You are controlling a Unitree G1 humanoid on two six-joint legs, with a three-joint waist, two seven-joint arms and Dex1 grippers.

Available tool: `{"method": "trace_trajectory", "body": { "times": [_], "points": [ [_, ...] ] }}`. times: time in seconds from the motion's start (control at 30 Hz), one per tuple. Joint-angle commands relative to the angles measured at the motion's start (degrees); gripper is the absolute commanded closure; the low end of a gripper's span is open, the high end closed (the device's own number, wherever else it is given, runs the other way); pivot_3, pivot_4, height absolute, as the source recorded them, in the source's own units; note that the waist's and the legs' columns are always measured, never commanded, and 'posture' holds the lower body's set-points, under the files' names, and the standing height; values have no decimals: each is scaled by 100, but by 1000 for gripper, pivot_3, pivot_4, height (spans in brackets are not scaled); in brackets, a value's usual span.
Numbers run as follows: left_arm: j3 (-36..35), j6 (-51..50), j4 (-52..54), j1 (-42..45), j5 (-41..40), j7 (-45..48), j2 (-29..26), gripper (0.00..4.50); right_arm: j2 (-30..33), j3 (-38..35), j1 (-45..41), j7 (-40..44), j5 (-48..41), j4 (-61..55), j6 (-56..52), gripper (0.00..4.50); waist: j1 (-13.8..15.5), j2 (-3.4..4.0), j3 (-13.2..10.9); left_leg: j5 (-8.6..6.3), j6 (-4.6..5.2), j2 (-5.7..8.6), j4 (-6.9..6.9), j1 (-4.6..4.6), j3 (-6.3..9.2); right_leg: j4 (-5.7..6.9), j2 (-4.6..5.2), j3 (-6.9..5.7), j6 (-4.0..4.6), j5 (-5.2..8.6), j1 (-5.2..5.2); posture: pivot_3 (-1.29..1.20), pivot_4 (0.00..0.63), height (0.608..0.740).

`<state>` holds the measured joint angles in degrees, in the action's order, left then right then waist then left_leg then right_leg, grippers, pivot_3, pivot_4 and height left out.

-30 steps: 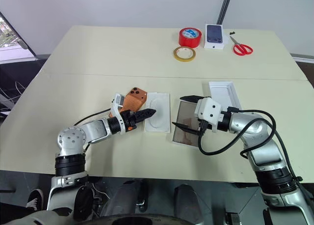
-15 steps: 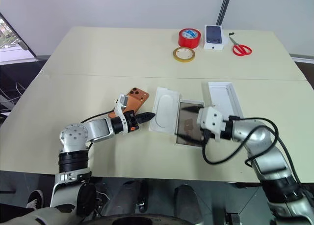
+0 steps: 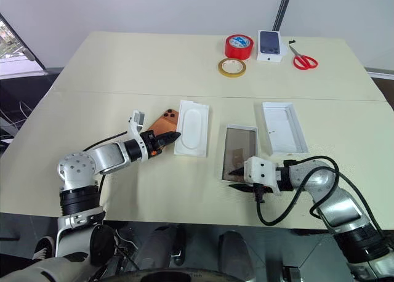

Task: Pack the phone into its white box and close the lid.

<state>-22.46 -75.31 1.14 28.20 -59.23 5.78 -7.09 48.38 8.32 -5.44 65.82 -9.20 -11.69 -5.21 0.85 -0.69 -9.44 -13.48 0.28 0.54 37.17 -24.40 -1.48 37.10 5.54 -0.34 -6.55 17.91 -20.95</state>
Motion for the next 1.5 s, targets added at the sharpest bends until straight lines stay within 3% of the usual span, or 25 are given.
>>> {"method": "trace_trajectory", "body": {
  "times": [0.03,0.43,0.53,0.67,0.8,0.97,1.43,1.5],
  "points": [
    [-135,65,206,180,-330,-45,108,4500,30,-3,-204,80,13,36,95,4426,-8,-1,0,1,-2,0,-2,0,0,0,-1,0,0,0,-2,0,150,728],
    [-261,224,171,417,-1041,-415,296,4500,-755,399,-1183,-397,531,639,499,4426,7,-13,-9,10,-16,-2,-2,0,0,2,-8,-2,-2,-1,-2,0,150,728],
    [-24,351,255,318,-877,-419,363,4500,-857,430,-1349,-272,344,672,210,3597,-11,-18,-11,10,-16,0,4,-2,-1,1,-7,-3,-2,-1,2,0,150,728],
    [69,477,243,252,-914,-497,432,4500,-762,35,-1177,-263,28,369,100,1567,-7,-18,-12,10,-16,0,2,0,0,3,-8,-3,-2,-1,0,0,150,728],
    [281,617,142,273,-821,-457,545,4500,-396,-839,-885,-238,-638,216,-367,1567,2,-20,-14,9,-15,0,0,-2,-1,-1,-6,-2,-2,-1,1,0,150,728],
    [519,670,-48,294,-717,-426,708,4500,304,-1247,-472,-187,-223,830,166,1567,1,-21,-14,-4,8,1,3,2,0,-4,-3,-4,0,0,11,0,150,728],
    [889,395,-336,171,-706,-304,671,4500,138,-1258,-676,-698,-45,1067,537,1567,-2,-19,-17,9,-12,-4,3,0,-4,-1,-11,0,-1,0,3,0,150,728],
    [867,366,-430,183,-735,-373,719,3877,133,-1235,-674,-712,-35,1078,589,1492,-4,-18,-17,9,-12,-4,2,0,-4,-1,-11,0,-1,0,3,0,150,728]
  ]
}}
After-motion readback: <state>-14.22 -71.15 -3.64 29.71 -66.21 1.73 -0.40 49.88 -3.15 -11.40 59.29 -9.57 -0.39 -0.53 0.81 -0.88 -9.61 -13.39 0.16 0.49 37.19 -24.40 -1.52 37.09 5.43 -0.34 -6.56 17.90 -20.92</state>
